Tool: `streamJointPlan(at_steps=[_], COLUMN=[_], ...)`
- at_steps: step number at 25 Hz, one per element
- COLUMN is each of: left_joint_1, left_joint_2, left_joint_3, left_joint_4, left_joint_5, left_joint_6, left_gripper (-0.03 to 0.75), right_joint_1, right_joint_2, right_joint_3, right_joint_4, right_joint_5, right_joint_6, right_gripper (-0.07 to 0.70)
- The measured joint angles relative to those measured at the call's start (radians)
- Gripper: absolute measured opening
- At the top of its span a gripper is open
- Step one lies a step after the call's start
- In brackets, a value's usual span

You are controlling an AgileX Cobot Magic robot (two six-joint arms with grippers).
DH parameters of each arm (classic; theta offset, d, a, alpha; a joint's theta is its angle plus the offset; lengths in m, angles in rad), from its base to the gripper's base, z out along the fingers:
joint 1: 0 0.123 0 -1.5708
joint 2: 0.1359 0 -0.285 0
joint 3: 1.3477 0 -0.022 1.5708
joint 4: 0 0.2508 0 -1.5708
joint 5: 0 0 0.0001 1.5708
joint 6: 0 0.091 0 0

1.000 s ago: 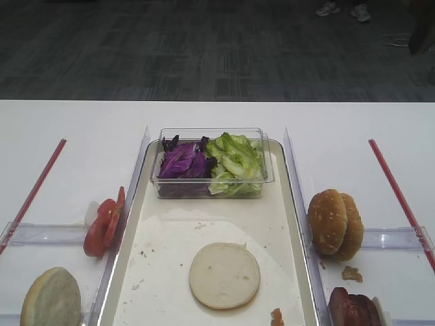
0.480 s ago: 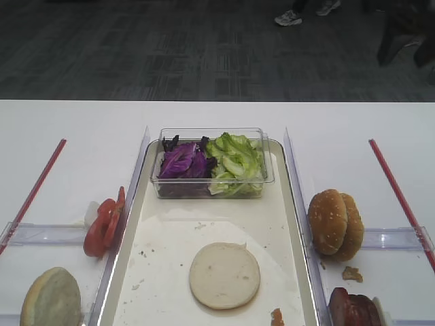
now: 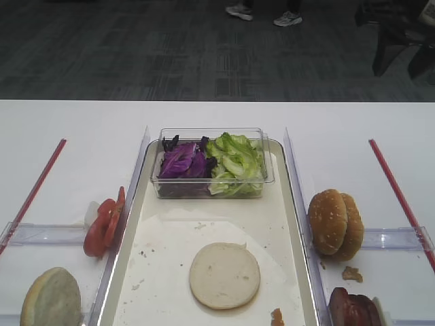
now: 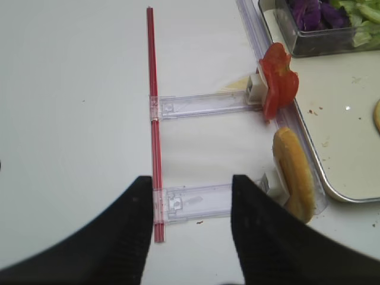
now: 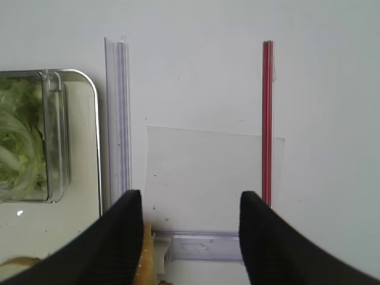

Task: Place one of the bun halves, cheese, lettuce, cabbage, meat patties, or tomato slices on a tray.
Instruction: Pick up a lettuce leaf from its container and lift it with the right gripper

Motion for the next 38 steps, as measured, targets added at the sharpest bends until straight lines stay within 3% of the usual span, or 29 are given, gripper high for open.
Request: streamJointPlan(at_steps=[7, 12, 27, 38], left_joint_1=[0.0, 0.0, 0.0, 0.0], left_joint_2=[0.0, 0.0, 0.0, 0.0], left_joint_3=[0.0, 0.0, 0.0, 0.0], left_joint_4=[0.0, 0.0, -0.002, -0.002], left_joint_5=[0.0, 0.0, 0.0, 0.0], left_joint_6=[0.0, 0.0, 0.0, 0.0], left_gripper=[0.296, 0.296, 0.296, 0.296], right_joint_1=[0.014, 0.084, 0.345, 0.375], right_joint_2=[0.004, 0.009, 0.256, 0.367], right_joint_3=[0.0, -0.007, -0.261, -0.309], right_joint_4=[-0.002, 0.0, 0.003, 0.022], right_joint_5=[-0.002, -0.002, -0.003, -0.007], right_joint_6=[0.023, 0.035, 0.107, 0.109], right_gripper=[0.393, 0.393, 0.393, 0.393])
